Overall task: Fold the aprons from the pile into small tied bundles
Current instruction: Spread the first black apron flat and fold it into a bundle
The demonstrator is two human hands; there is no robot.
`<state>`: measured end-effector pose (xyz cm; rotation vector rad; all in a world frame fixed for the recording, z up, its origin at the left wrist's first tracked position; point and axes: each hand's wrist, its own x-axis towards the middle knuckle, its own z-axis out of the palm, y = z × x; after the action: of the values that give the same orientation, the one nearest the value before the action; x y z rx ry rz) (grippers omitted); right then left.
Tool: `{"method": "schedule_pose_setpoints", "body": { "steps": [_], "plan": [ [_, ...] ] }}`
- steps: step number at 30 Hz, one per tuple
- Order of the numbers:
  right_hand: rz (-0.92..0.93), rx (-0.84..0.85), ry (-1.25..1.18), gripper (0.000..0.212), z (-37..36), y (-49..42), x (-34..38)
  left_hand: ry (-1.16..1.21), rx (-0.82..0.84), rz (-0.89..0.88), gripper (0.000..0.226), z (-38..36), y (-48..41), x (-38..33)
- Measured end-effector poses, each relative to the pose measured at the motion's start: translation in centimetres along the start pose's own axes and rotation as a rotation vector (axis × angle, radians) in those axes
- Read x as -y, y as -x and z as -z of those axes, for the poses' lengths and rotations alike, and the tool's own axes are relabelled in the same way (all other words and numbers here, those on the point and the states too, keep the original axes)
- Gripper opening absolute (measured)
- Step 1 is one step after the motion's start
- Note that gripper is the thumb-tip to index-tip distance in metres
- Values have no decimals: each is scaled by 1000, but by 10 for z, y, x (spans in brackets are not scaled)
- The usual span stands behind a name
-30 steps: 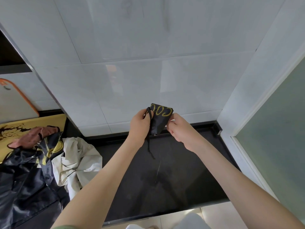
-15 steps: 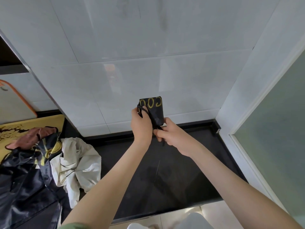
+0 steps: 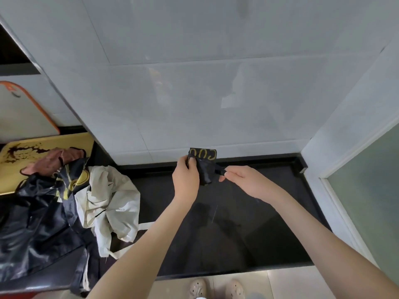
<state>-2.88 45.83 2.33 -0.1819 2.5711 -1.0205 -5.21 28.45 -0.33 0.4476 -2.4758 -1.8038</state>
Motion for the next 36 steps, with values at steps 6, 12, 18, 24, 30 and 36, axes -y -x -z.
{"method": "schedule_pose_setpoints", "body": {
  "steps": [6,12,18,24,30,36],
  "plan": [
    [-32,124,257,31,-52,-49,-42,-17,-99,167,14,-9,-16,69],
    [-131,262,293,31,-124,-88,-87,-304,-146,374,22,-41,-27,150],
    [-222,173,252,31,-127,-90,-98,-1132,340,-768,55,-51,-38,173],
    [-278,89,207,20,-117,-96,-107,-844,635,-663,25,-53,-52,168],
    [-365,102,67,20,-101,-85,-114,-682,725,-383,22,-57,-61,174],
    [-471,-390,144,33,-88,-78,-122,-343,830,-156,29,-46,-58,171]
  ]
}}
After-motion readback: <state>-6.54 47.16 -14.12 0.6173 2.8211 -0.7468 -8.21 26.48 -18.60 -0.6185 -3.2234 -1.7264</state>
